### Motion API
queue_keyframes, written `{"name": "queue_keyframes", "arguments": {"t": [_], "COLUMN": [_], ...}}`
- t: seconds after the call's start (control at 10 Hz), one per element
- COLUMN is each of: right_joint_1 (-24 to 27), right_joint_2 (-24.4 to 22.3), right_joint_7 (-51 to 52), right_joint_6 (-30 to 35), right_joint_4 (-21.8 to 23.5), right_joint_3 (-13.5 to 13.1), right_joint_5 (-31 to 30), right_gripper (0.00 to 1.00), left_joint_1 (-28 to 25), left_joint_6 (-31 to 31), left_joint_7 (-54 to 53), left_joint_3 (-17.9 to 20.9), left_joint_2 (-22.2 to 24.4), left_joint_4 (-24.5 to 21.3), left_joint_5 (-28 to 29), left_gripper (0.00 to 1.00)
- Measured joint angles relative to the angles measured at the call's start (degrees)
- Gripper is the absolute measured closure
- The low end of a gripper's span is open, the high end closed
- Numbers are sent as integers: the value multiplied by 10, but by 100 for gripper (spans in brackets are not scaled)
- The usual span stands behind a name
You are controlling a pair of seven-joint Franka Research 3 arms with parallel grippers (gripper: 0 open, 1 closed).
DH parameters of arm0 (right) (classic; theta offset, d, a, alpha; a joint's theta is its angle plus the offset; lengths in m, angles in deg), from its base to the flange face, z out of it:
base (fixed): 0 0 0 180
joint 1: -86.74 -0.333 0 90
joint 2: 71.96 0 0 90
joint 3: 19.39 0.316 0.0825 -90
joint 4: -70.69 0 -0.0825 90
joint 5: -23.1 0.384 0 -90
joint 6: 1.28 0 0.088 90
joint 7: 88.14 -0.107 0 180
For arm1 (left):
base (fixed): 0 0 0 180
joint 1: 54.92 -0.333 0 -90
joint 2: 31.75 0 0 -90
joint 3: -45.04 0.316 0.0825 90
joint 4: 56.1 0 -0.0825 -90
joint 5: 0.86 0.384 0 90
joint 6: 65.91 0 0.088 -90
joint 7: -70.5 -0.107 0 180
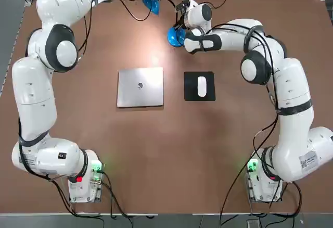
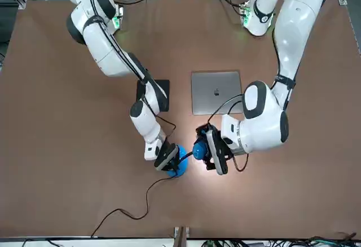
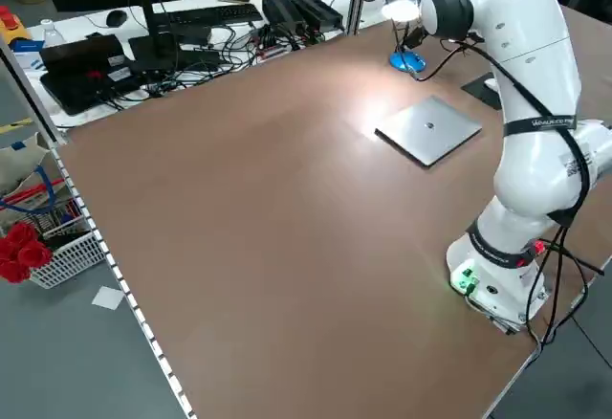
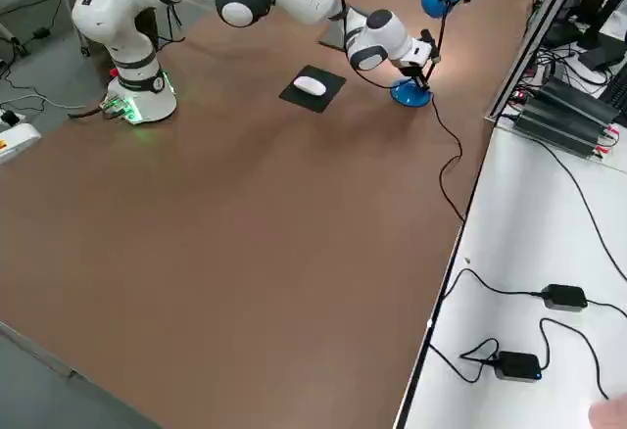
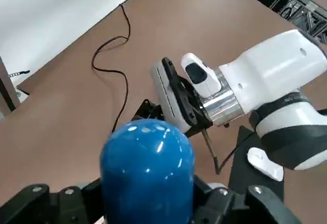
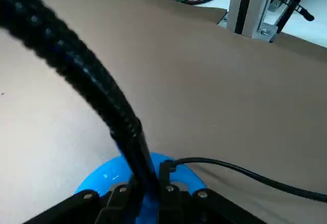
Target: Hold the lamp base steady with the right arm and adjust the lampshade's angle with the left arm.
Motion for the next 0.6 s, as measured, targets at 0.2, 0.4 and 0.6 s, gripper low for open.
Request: {"name": "queue_keyframes", "arguments": {"t": [0.2,0.4,0.6], "right_joint_1": [0,0,0], "right_joint_2": [0,0,0], "right_joint_7": [0,0,1], "right_joint_6": [0,0,0], "right_joint_4": [0,0,0], "right_joint_3": [0,0,0], "right_joint_5": [0,-1,-2], "right_gripper": [85,85,85], "left_joint_1": [-2,-4,-8], "left_joint_6": [-4,-6,-13], "left_joint_7": [30,38,54], "left_joint_3": [0,0,0], "left_joint_2": [-2,-3,-4], "left_joint_4": [0,-1,-1], "left_joint_5": [-20,-34,-42], "left_gripper": [53,53,53]}}
